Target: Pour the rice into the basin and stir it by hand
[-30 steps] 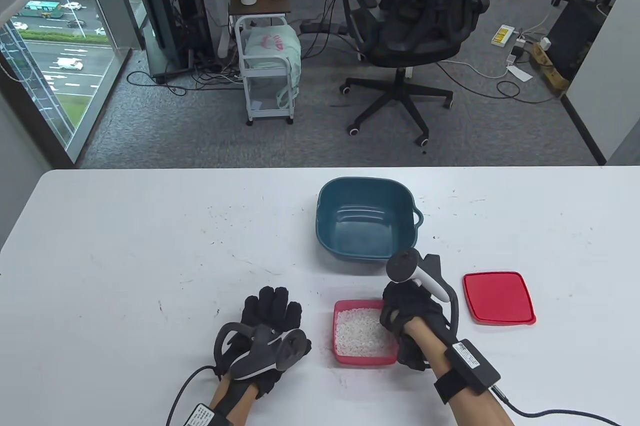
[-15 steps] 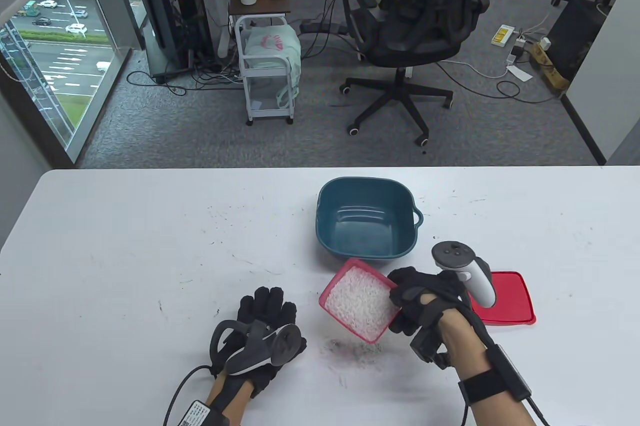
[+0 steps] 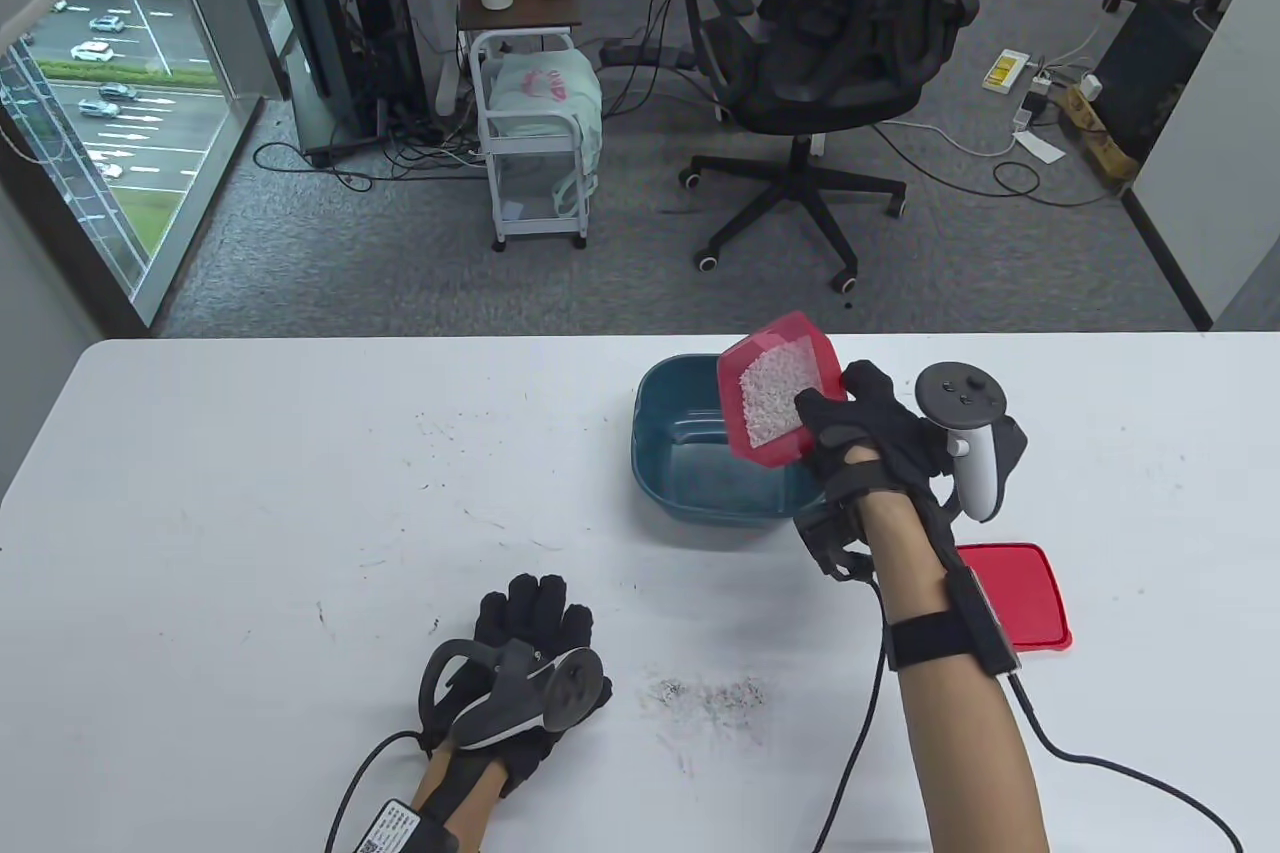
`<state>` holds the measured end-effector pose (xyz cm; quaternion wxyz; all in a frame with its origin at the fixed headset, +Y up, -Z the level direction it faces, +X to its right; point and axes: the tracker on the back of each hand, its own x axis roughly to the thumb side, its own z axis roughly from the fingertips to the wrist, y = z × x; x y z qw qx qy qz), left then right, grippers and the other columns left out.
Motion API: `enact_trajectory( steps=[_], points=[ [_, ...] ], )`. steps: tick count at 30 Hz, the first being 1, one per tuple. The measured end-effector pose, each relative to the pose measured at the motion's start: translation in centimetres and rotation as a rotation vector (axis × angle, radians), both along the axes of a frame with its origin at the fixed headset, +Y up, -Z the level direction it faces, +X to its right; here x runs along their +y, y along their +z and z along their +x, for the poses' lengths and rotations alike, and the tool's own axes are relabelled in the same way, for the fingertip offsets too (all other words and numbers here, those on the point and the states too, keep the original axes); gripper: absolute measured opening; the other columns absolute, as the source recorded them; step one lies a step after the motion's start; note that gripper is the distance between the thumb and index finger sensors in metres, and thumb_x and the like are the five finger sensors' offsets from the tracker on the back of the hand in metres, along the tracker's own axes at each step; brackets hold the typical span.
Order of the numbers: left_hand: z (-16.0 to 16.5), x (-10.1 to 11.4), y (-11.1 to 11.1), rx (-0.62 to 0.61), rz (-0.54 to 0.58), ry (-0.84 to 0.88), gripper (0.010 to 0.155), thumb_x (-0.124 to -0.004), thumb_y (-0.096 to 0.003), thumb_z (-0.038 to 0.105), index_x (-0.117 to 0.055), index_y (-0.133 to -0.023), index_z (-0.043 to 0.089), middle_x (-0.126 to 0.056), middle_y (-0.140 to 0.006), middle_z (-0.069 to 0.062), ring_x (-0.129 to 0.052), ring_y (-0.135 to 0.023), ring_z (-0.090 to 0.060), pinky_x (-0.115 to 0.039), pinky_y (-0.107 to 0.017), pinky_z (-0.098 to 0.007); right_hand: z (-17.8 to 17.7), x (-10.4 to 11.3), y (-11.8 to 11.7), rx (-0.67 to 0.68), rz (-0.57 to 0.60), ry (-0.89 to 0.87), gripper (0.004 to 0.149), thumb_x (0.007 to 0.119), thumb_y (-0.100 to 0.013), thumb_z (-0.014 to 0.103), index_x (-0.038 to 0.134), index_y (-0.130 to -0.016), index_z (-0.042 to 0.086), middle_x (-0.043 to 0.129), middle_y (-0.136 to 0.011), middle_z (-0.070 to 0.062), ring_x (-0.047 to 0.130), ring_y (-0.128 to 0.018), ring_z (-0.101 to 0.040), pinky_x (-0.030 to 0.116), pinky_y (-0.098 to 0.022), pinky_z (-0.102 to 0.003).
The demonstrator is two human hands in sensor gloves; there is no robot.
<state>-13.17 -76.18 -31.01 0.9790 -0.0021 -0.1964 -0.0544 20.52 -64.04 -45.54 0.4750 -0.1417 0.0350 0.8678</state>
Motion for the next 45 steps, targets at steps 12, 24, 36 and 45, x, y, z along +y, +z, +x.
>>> enact_trajectory(
  steps=[12, 24, 36, 45],
  points=[
    [0.1, 0.0, -0.2, 0.005, -0.017, -0.024, 0.082, -0.074, -0.0376, 0.067, -0.070, -0.105, 0.019, -0.054, -0.115, -0.022, -0.058, -0.105, -0.055, -0.056, -0.073, -0.072, -2.8, -1.7, -2.4, -0.046, 0.075, 0.327, 0.083, 0.092, -0.032, 0.048, 0.058, -0.097, 0.009, 0.061, -0.081, -0.033, 0.104, -0.042, -0.048, 0.093, -0.028, -0.052],
    [0.2, 0.0, -0.2, -0.001, -0.023, -0.039, 0.082, -0.074, -0.0377, 0.067, -0.070, -0.105, 0.019, -0.054, -0.116, -0.022, -0.058, -0.105, -0.055, -0.056, -0.073, -0.072, -5.4, 1.1, -1.3, -0.039, 0.280, 0.784, 0.083, 0.092, -0.029, 0.050, 0.061, -0.095, 0.010, 0.063, -0.082, -0.030, 0.103, -0.043, -0.047, 0.091, -0.030, -0.053],
    [0.5, -0.1, -0.1, -0.008, -0.021, -0.055, 0.082, -0.073, -0.0377, 0.067, -0.070, -0.105, 0.019, -0.054, -0.116, -0.022, -0.058, -0.105, -0.055, -0.056, -0.073, -0.072, -6.6, 2.7, 0.7, 0.104, 0.447, 1.028, 0.081, 0.088, -0.030, 0.049, 0.059, -0.097, 0.013, 0.060, -0.087, -0.028, 0.100, -0.051, -0.046, 0.088, -0.037, -0.053],
    [0.6, -0.2, -0.1, -0.011, -0.023, -0.061, 0.082, -0.073, -0.0378, 0.067, -0.070, -0.105, 0.019, -0.054, -0.116, -0.022, -0.058, -0.105, -0.055, -0.056, -0.073, -0.072, -6.7, 0.9, 1.6, 0.183, 0.574, 1.164, 0.080, 0.087, -0.029, 0.047, 0.059, -0.097, 0.015, 0.062, -0.090, -0.024, 0.099, -0.055, -0.044, 0.087, -0.040, -0.052]
  ],
)
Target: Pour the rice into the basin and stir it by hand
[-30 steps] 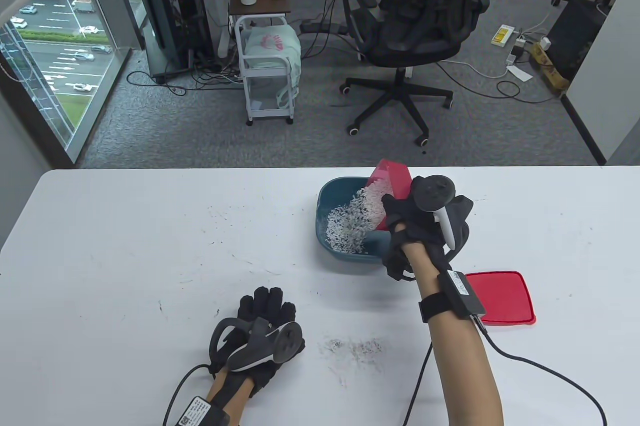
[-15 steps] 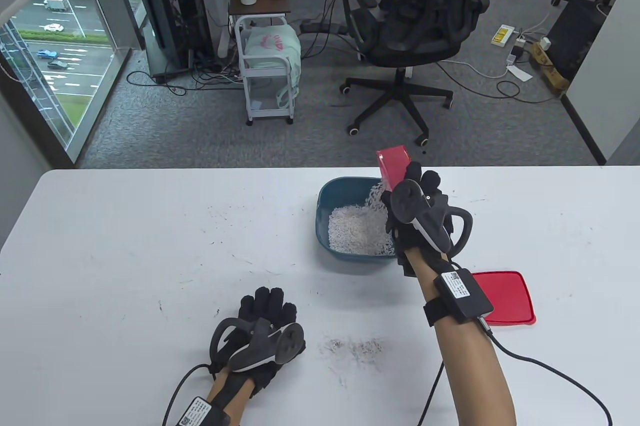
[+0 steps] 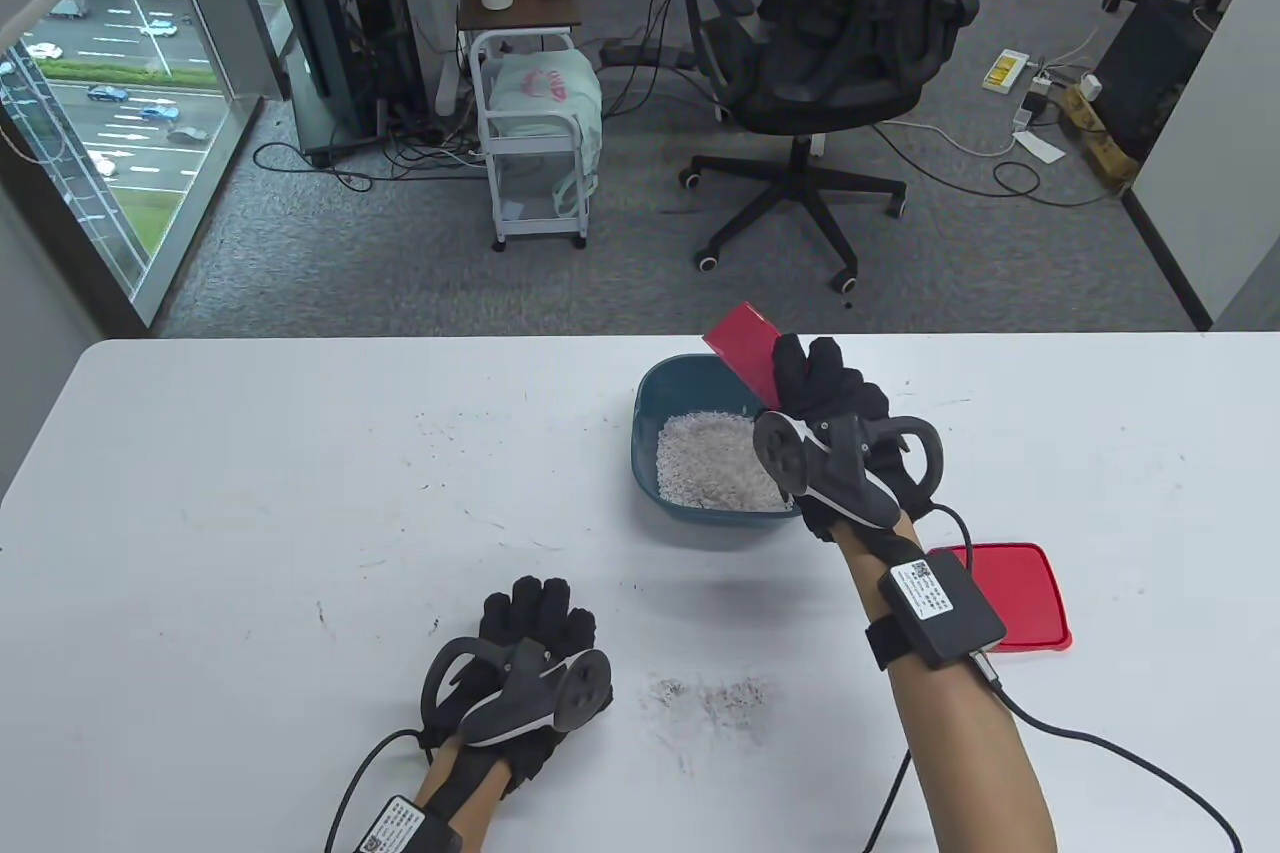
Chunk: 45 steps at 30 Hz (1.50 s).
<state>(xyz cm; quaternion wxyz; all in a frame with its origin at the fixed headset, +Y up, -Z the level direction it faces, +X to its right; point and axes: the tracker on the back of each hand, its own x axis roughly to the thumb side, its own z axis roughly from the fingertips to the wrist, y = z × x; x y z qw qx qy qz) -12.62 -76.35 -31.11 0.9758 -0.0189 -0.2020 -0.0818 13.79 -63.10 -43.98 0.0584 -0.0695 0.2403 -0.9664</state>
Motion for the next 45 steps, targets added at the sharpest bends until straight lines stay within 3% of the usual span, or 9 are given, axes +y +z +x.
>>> enact_trajectory(
  steps=[6, 16, 19, 25, 34, 37, 40, 43, 45],
  points=[
    [0.1, 0.0, 0.0, -0.005, 0.002, 0.003, 0.083, -0.073, -0.0378, 0.067, -0.070, -0.105, 0.019, -0.054, -0.116, -0.022, -0.058, -0.105, -0.055, -0.056, -0.073, -0.072, 1.8, -3.4, -0.7, -0.067, -0.074, 0.041, 0.080, 0.089, -0.029, 0.047, 0.060, -0.096, 0.014, 0.062, -0.090, -0.024, 0.099, -0.054, -0.044, 0.088, -0.039, -0.052],
    [0.2, 0.0, 0.1, -0.007, 0.002, 0.002, 0.083, -0.073, -0.0378, 0.067, -0.070, -0.105, 0.019, -0.055, -0.115, -0.022, -0.058, -0.105, -0.055, -0.056, -0.073, -0.072, 3.2, -2.8, 0.1, -0.066, 0.085, -0.114, 0.079, 0.092, -0.026, 0.046, 0.065, -0.093, 0.014, 0.067, -0.088, -0.024, 0.099, -0.051, -0.044, 0.088, -0.037, -0.052],
    [0.2, -0.1, 0.1, -0.009, 0.003, 0.004, 0.082, -0.073, -0.0378, 0.067, -0.070, -0.105, 0.019, -0.055, -0.116, -0.022, -0.059, -0.105, -0.055, -0.056, -0.073, -0.072, 3.1, -3.1, -0.7, -0.096, -0.103, -0.045, 0.080, 0.092, -0.028, 0.045, 0.062, -0.095, 0.013, 0.064, -0.090, -0.024, 0.099, -0.053, -0.046, 0.087, -0.038, -0.054],
    [0.2, -0.1, 0.2, -0.011, 0.002, 0.000, 0.083, -0.073, -0.0378, 0.067, -0.070, -0.105, 0.019, -0.055, -0.115, -0.022, -0.058, -0.105, -0.055, -0.056, -0.073, -0.072, 3.9, -2.7, -0.6, -0.135, -0.100, -0.125, 0.079, 0.093, -0.027, 0.044, 0.066, -0.093, 0.011, 0.068, -0.088, -0.027, 0.101, -0.048, -0.046, 0.089, -0.034, -0.054],
    [0.3, -0.2, 0.2, -0.013, 0.000, 0.003, 0.083, -0.073, -0.0378, 0.067, -0.070, -0.105, 0.019, -0.055, -0.116, -0.022, -0.058, -0.105, -0.055, -0.056, -0.073, -0.072, 4.5, -2.4, 0.5, -0.123, 0.112, -0.184, 0.079, 0.093, -0.026, 0.047, 0.068, -0.092, 0.012, 0.070, -0.086, -0.025, 0.101, -0.047, -0.044, 0.088, -0.034, -0.052],
    [0.3, -0.2, 0.2, -0.012, -0.002, 0.000, 0.082, -0.073, -0.0378, 0.067, -0.070, -0.105, 0.019, -0.055, -0.116, -0.022, -0.059, -0.105, -0.055, -0.056, -0.073, -0.072, 4.2, -2.8, -0.4, -0.146, -0.094, -0.119, 0.081, 0.093, -0.027, 0.046, 0.064, -0.094, 0.011, 0.068, -0.088, -0.025, 0.100, -0.049, -0.044, 0.088, -0.035, -0.053],
    [0.3, -0.2, 0.2, -0.012, -0.003, 0.002, 0.082, -0.073, -0.0379, 0.067, -0.070, -0.105, 0.019, -0.055, -0.116, -0.022, -0.058, -0.105, -0.055, -0.056, -0.073, -0.072, 4.7, -2.6, 0.7, -0.133, 0.123, -0.190, 0.081, 0.094, -0.025, 0.046, 0.066, -0.092, 0.011, 0.069, -0.086, -0.026, 0.101, -0.046, -0.044, 0.088, -0.033, -0.052],
    [0.3, -0.2, 0.2, -0.013, -0.002, -0.001, 0.083, -0.073, -0.0377, 0.067, -0.070, -0.105, 0.019, -0.055, -0.116, -0.022, -0.059, -0.105, -0.055, -0.056, -0.073, -0.072, 4.7, -3.0, 0.0, -0.158, -0.098, -0.121, 0.081, 0.093, -0.028, 0.046, 0.063, -0.095, 0.011, 0.066, -0.089, -0.025, 0.101, -0.047, -0.043, 0.088, -0.034, -0.052],
    [0.3, -0.2, 0.2, -0.013, -0.004, 0.001, 0.082, -0.073, -0.0379, 0.067, -0.070, -0.105, 0.019, -0.055, -0.115, -0.022, -0.059, -0.105, -0.055, -0.056, -0.073, -0.072, 5.1, -2.7, 0.8, -0.143, 0.109, -0.155, 0.080, 0.094, -0.025, 0.046, 0.068, -0.092, 0.011, 0.069, -0.086, -0.026, 0.102, -0.043, -0.041, 0.089, -0.031, -0.051]
  ],
)
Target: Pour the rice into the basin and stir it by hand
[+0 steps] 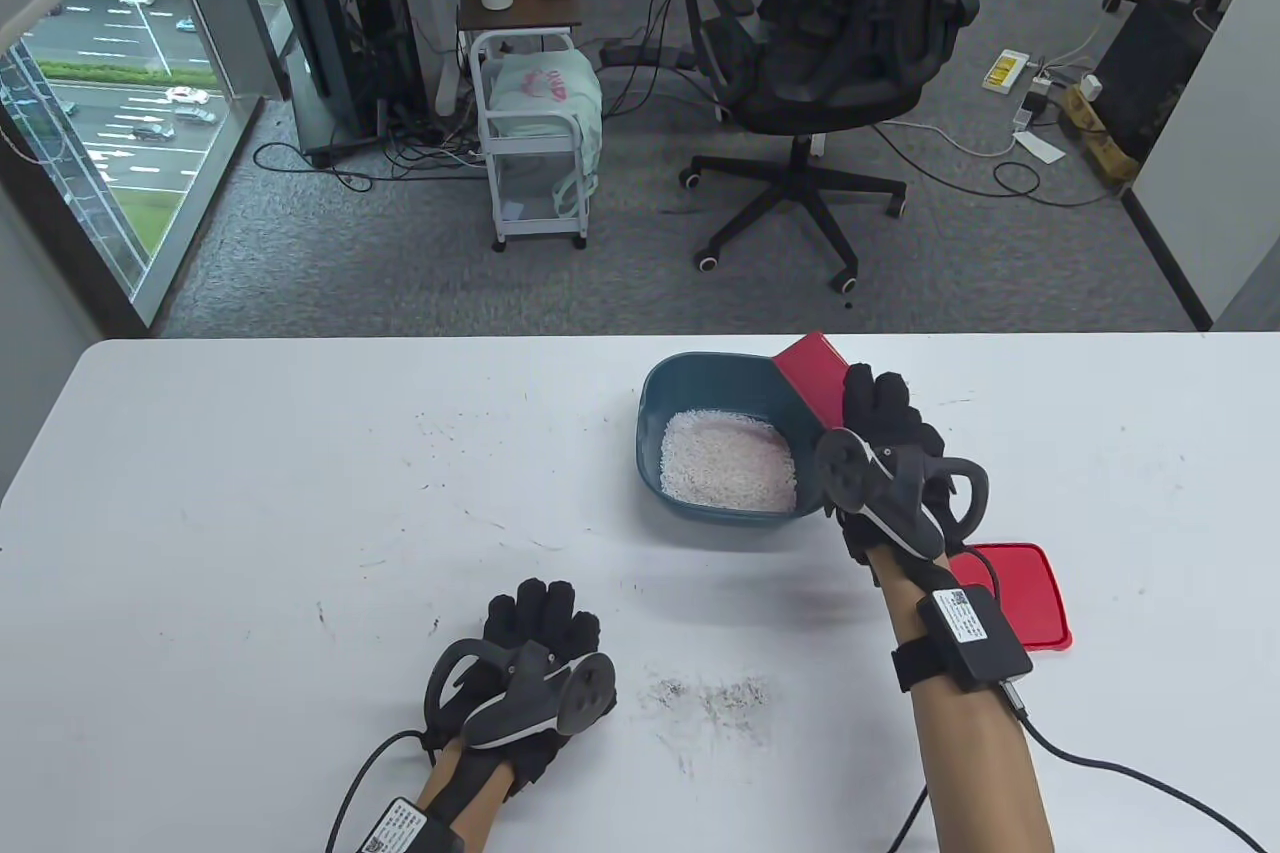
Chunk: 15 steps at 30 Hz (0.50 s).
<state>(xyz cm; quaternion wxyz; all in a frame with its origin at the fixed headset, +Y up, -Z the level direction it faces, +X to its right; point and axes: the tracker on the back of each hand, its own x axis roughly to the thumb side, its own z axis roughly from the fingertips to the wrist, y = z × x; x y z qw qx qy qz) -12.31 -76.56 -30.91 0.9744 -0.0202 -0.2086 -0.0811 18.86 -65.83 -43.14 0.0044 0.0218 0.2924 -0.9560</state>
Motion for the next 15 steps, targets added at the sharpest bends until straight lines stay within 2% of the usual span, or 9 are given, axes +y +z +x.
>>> enact_trajectory(
  steps=[2, 3, 6, 7, 9, 10, 11, 14, 15],
  points=[
    [0.0, 0.0, 0.0, 0.000, -0.001, -0.003, 0.082, -0.073, -0.0379, 0.067, -0.070, -0.105, 0.019, -0.055, -0.115, -0.022, -0.058, -0.105, -0.055, -0.056, -0.073, -0.072, 0.2, -0.2, -0.4, 0.017, -0.049, -0.072, 0.080, 0.095, -0.025, 0.044, 0.066, -0.093, 0.010, 0.068, -0.086, -0.027, 0.102, -0.043, -0.043, 0.089, -0.030, -0.052],
    [0.0, 0.0, 0.0, 0.000, 0.000, -0.005, 0.082, -0.073, -0.0378, 0.067, -0.070, -0.105, 0.019, -0.055, -0.115, -0.022, -0.059, -0.105, -0.055, -0.056, -0.073, -0.072, 0.2, -0.3, -0.7, 0.006, -0.198, -0.026, 0.081, 0.094, -0.027, 0.045, 0.064, -0.094, 0.010, 0.067, -0.088, -0.027, 0.101, -0.045, -0.042, 0.088, -0.033, -0.052],
    [0.0, 0.0, 0.0, 0.000, -0.002, -0.002, 0.083, -0.073, -0.0379, 0.067, -0.070, -0.105, 0.019, -0.055, -0.116, -0.022, -0.058, -0.105, -0.055, -0.056, -0.073, -0.072, 0.7, -0.2, 0.4, 0.000, 0.028, -0.072, 0.080, 0.094, -0.025, 0.046, 0.067, -0.092, 0.011, 0.068, -0.086, -0.026, 0.102, -0.042, -0.039, 0.089, -0.030, -0.050],
    [0.0, 0.0, 0.0, 0.000, -0.001, -0.002, 0.083, -0.073, -0.0379, 0.067, -0.070, -0.105, 0.019, -0.055, -0.115, -0.022, -0.058, -0.105, -0.055, -0.056, -0.073, -0.072, 0.7, -0.3, 0.2, 0.016, 0.000, -0.098, 0.081, 0.095, -0.025, 0.045, 0.066, -0.092, 0.011, 0.068, -0.086, -0.026, 0.102, -0.042, -0.041, 0.089, -0.030, -0.051],
    [0.0, 0.0, 0.0, 0.000, 0.000, -0.006, 0.083, -0.073, -0.0378, 0.067, -0.070, -0.105, 0.019, -0.055, -0.116, -0.022, -0.059, -0.105, -0.055, -0.056, -0.073, -0.072, 0.8, -0.4, -0.2, 0.032, -0.219, -0.067, 0.080, 0.093, -0.029, 0.045, 0.062, -0.095, 0.012, 0.063, -0.090, -0.024, 0.100, -0.047, -0.040, 0.088, -0.034, -0.051],
    [0.0, 0.0, 0.0, 0.000, 0.001, -0.005, 0.083, -0.073, -0.0378, 0.067, -0.070, -0.105, 0.019, -0.055, -0.115, -0.022, -0.058, -0.105, -0.055, -0.056, -0.073, -0.072, 1.0, -0.4, 0.4, 0.030, -0.046, -0.072, 0.080, 0.094, -0.026, 0.046, 0.067, -0.093, 0.012, 0.068, -0.088, -0.025, 0.102, -0.044, -0.039, 0.089, -0.032, -0.050],
    [0.0, 0.0, 0.0, -0.001, 0.000, -0.002, 0.082, -0.073, -0.0379, 0.067, -0.070, -0.105, 0.019, -0.055, -0.115, -0.022, -0.059, -0.105, -0.055, -0.056, -0.073, -0.072, 1.1, -0.4, 0.4, 0.022, 0.010, -0.103, 0.080, 0.095, -0.025, 0.045, 0.068, -0.092, 0.012, 0.069, -0.087, -0.025, 0.102, -0.041, -0.040, 0.089, -0.030, -0.050],
    [0.0, 0.0, 0.0, -0.001, 0.001, -0.006, 0.082, -0.073, -0.0378, 0.067, -0.070, -0.105, 0.019, -0.055, -0.116, -0.022, -0.058, -0.105, -0.055, -0.056, -0.073, -0.072, 1.3, -0.6, -0.1, 0.024, -0.206, -0.067, 0.080, 0.093, -0.028, 0.045, 0.062, -0.095, 0.014, 0.063, -0.090, -0.024, 0.099, -0.047, -0.039, 0.087, -0.035, -0.050],
    [0.0, 0.0, 0.0, -0.001, 0.001, -0.008, 0.082, -0.073, -0.0378, 0.067, -0.070, -0.105, 0.019, -0.055, -0.115, -0.022, -0.059, -0.105, -0.055, -0.056, -0.073, -0.072, 1.6, -0.7, 0.3, 0.015, -0.046, -0.074, 0.080, 0.094, -0.026, 0.046, 0.067, -0.093, 0.013, 0.067, -0.088, -0.024, 0.101, -0.043, -0.039, 0.089, -0.032, -0.049]
  ],
)
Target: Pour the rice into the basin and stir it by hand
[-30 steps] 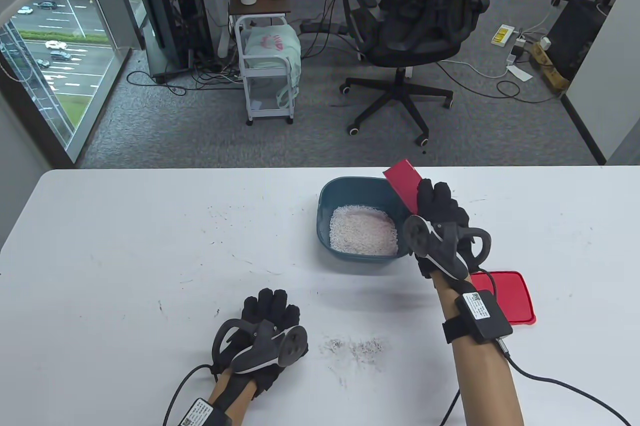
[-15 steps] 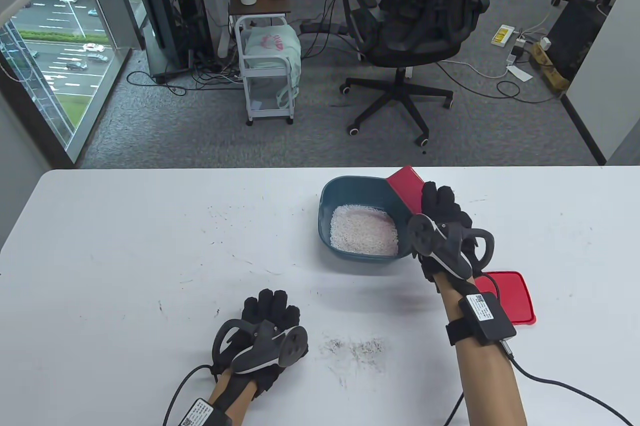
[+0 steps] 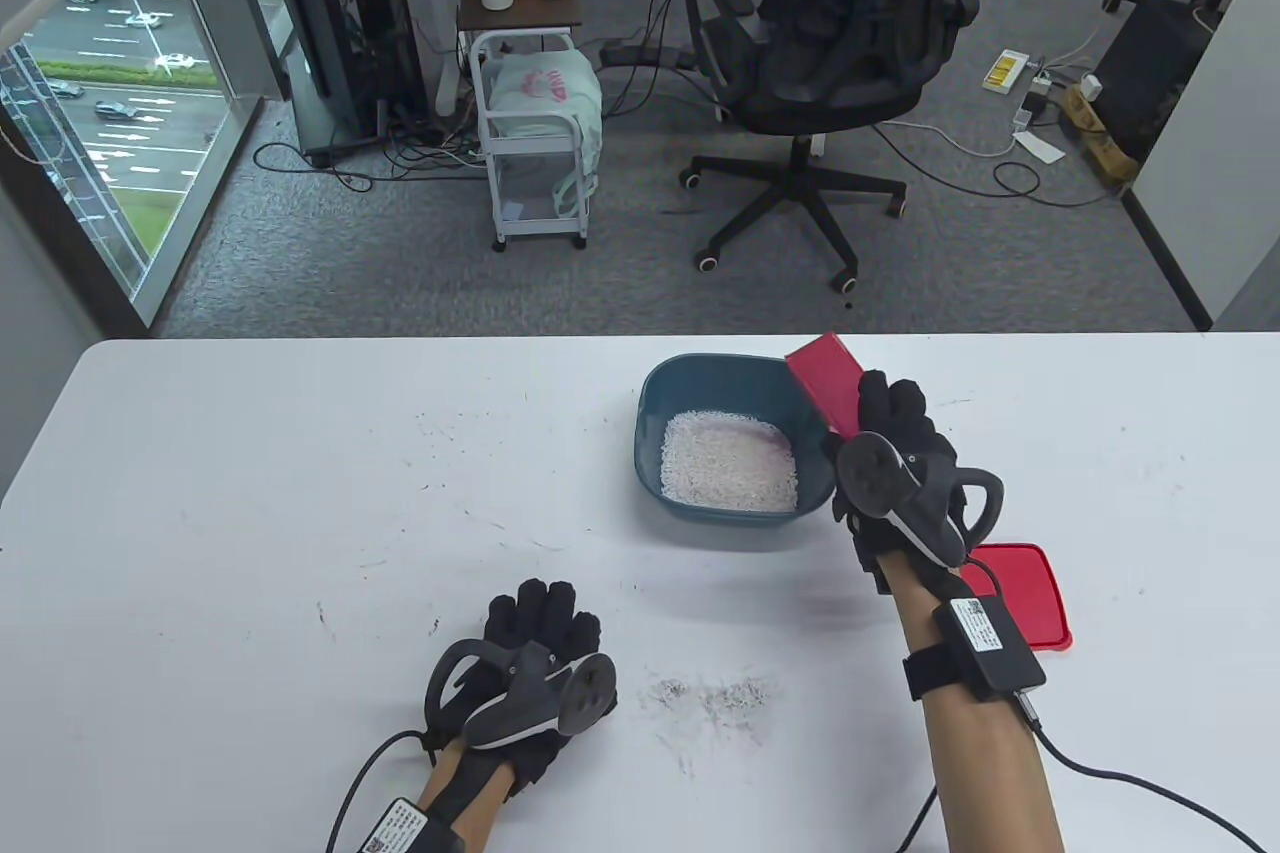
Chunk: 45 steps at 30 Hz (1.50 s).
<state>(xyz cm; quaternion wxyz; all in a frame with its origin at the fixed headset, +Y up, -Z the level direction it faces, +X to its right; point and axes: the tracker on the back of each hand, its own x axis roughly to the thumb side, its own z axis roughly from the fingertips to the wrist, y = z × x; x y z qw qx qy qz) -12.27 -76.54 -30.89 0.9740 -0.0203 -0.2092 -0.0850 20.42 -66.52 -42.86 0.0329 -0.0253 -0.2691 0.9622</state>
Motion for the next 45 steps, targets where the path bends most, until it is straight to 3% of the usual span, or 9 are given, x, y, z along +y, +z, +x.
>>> enact_trajectory(
  steps=[2, 4, 7, 8, 17, 23, 29, 36, 45],
  points=[
    [0.0, 0.0, 0.0, -0.001, -0.002, 0.003, 0.083, -0.073, -0.0377, 0.067, -0.070, -0.105, 0.019, -0.055, -0.115, -0.022, -0.059, -0.105, -0.055, -0.056, -0.073, -0.072, -0.1, -0.2, -0.7, -0.009, -0.158, 0.038, 0.081, 0.094, -0.027, 0.045, 0.063, -0.095, 0.014, 0.064, -0.089, -0.024, 0.100, -0.044, -0.038, 0.088, -0.032, -0.049],
    [0.0, 0.0, 0.0, -0.001, -0.002, -0.003, 0.082, -0.073, -0.0378, 0.067, -0.070, -0.105, 0.019, -0.055, -0.116, -0.022, -0.059, -0.105, -0.055, -0.056, -0.073, -0.072, 0.4, -0.1, 0.2, 0.033, 0.040, -0.040, 0.080, 0.095, -0.025, 0.045, 0.067, -0.093, 0.013, 0.066, -0.088, -0.025, 0.101, -0.042, -0.039, 0.088, -0.031, -0.050],
    [0.1, 0.0, 0.0, -0.002, -0.002, -0.001, 0.082, -0.073, -0.0379, 0.067, -0.070, -0.105, 0.019, -0.055, -0.115, -0.022, -0.058, -0.105, -0.055, -0.056, -0.073, -0.072, 0.4, -0.1, -0.2, 0.027, -0.164, -0.008, 0.080, 0.093, -0.029, 0.044, 0.061, -0.096, 0.015, 0.061, -0.091, -0.024, 0.099, -0.047, -0.039, 0.087, -0.035, -0.050],
    [0.1, 0.0, 0.0, -0.002, -0.002, -0.002, 0.083, -0.073, -0.0378, 0.067, -0.070, -0.105, 0.019, -0.055, -0.115, -0.022, -0.058, -0.105, -0.055, -0.056, -0.073, -0.072, 0.7, 0.0, 0.1, 0.006, -0.052, -0.030, 0.079, 0.094, -0.025, 0.046, 0.068, -0.093, 0.014, 0.068, -0.088, -0.024, 0.102, -0.043, -0.037, 0.089, -0.031, -0.049],
    [0.0, 0.0, 0.1, -0.001, 0.002, -0.002, 0.082, -0.073, -0.0380, 0.067, -0.070, -0.105, 0.019, -0.055, -0.115, -0.022, -0.058, -0.105, -0.055, -0.056, -0.072, -0.072, 9.6, -1.7, 0.0, -0.001, -0.184, -0.957, 0.072, 0.087, -0.034, 0.040, 0.064, -0.096, 0.010, 0.062, -0.091, -0.028, 0.097, -0.050, -0.045, 0.085, -0.036, -0.054],
    [0.0, -0.2, 0.0, 0.004, -0.008, -0.010, 0.082, -0.073, -0.0380, 0.067, -0.070, -0.105, 0.019, -0.055, -0.115, -0.022, -0.059, -0.105, -0.055, -0.056, -0.072, -0.072, 13.5, -4.9, 0.0, -0.325, -0.370, -1.054, 0.071, 0.085, -0.035, 0.039, 0.062, -0.096, 0.008, 0.061, -0.090, -0.031, 0.097, -0.050, -0.047, 0.085, -0.036, -0.055],
    [0.1, -0.3, 0.0, 0.007, -0.016, -0.016, 0.082, -0.073, -0.0380, 0.067, -0.070, -0.105, 0.019, -0.055, -0.115, -0.022, -0.059, -0.105, -0.055, -0.056, -0.073, -0.072, 15.1, -8.0, -0.7, -0.383, -0.482, -1.149, 0.070, 0.084, -0.036, 0.038, 0.063, -0.096, 0.006, 0.060, -0.089, -0.034, 0.096, -0.049, -0.048, 0.084, -0.035, -0.055],
    [-0.5, -0.3, -0.2, 0.025, -0.018, -0.015, 0.082, -0.073, -0.0380, 0.067, -0.070, -0.105, 0.019, -0.055, -0.115, -0.022, -0.059, -0.104, -0.055, -0.056, -0.072, -0.072, 16.0, -6.5, 0.1, -0.472, -0.447, -0.935, 0.074, 0.081, -0.038, 0.042, 0.058, -0.098, 0.005, 0.057, -0.092, -0.034, 0.097, -0.048, -0.046, 0.085, -0.033, -0.053],
    [-3.0, 2.4, -0.6, 0.101, 0.090, 0.209, 0.084, -0.074, -0.0376, 0.066, -0.068, -0.106, 0.017, -0.057, -0.115, -0.022, -0.061, -0.103, -0.055, -0.058, -0.072, -0.071, 14.4, -1.3, 8.0, 0.064, -0.273, -0.847, 0.066, 0.077, -0.039, 0.038, 0.065, -0.096, 0.007, 0.064, -0.091, -0.031, 0.096, -0.053, -0.047, 0.084, -0.036, -0.056]
  ],
)
